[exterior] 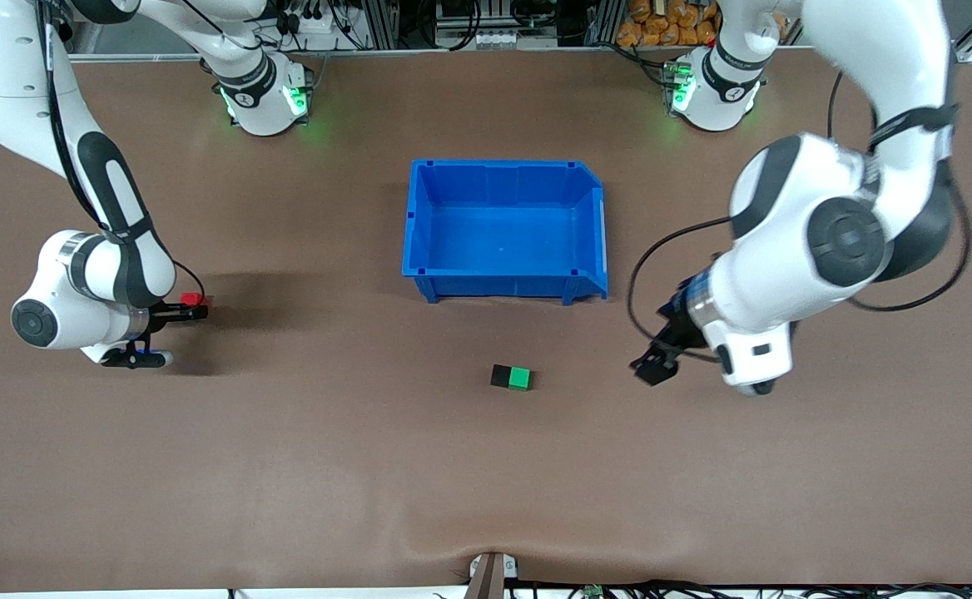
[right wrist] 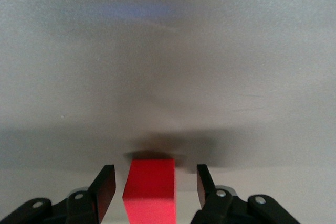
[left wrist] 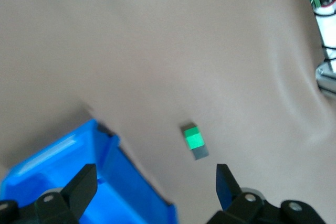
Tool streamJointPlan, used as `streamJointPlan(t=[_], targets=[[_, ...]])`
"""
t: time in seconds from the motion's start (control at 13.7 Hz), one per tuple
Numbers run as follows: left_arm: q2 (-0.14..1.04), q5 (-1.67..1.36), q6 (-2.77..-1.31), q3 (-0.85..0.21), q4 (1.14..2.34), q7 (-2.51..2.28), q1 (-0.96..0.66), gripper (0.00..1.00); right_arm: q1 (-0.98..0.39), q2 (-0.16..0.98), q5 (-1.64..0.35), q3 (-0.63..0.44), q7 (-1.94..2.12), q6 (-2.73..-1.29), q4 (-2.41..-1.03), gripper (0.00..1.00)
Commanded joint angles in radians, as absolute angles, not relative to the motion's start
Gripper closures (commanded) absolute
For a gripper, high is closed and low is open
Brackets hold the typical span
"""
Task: Attach green and red cubes to black cube
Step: 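Open the left gripper off the green cube while the right gripper lifts red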
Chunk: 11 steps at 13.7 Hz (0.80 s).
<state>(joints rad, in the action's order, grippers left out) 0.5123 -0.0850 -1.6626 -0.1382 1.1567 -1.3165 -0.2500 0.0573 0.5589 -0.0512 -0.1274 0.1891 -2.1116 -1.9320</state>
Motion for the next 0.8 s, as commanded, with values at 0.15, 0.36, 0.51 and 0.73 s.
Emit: streamJointPlan(t=[0.15, 0.36, 0.51, 0.73], targets=[[0.362, -0.081, -1.490, -0.146, 1.221, -1.097, -0.166, 0.00, 0.072, 0.554, -0.046, -0.118, 0.199, -2.112, -1.941, 0.43], [0.312, -0.080, -1.431, -0.140, 1.221, -0.981, -0.129, 0.00, 0.075, 0.554, -0.048, -0.118, 0.193, -2.108, -1.940, 0.71], [0.282, -0.080, -1.407, -0.140, 1.226, -0.890, -0.103, 0.00, 0.075, 0.554, -0.048, -0.118, 0.192, -2.108, -1.940, 0.83], [0.238, -0.043, -1.404, -0.144, 1.242, -0.789, -0.086, 0.00, 0.072, 0.554, -0.049, -0.118, 0.190, -2.106, -1.939, 1.00]])
